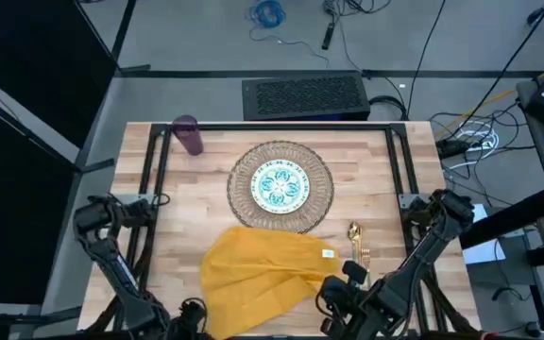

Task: Set table place
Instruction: Fold the yellow table napkin

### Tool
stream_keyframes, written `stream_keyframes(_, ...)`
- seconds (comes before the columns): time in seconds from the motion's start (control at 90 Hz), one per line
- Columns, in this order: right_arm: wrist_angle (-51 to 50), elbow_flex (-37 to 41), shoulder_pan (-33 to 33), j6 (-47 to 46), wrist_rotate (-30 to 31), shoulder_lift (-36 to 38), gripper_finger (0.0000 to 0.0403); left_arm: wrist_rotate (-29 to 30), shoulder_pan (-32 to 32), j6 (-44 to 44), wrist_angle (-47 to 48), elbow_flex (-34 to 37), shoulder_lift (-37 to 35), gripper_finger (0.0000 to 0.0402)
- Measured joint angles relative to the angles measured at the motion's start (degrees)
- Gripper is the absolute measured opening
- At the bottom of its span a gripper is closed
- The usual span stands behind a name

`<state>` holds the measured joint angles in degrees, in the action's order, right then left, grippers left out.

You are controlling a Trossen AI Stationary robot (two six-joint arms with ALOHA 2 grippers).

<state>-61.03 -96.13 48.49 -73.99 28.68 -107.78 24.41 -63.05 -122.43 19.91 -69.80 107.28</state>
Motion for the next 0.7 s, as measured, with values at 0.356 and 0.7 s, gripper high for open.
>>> stream_keyframes(0.356, 0.0, 0.0, 0.0, -0.4, -0.3, 0.0, 0.0000, -1.6, -0.5, 0.2, 0.4, 0.0, 0.1, 0.0158)
stream_keyframes(0.7, -0.4, 0.0, -1.6, -0.5, -0.3, 0.1, 0.0000, -2.1, -0.7, 0.2, -7.5, 3.8, 1.9, 0.0158)
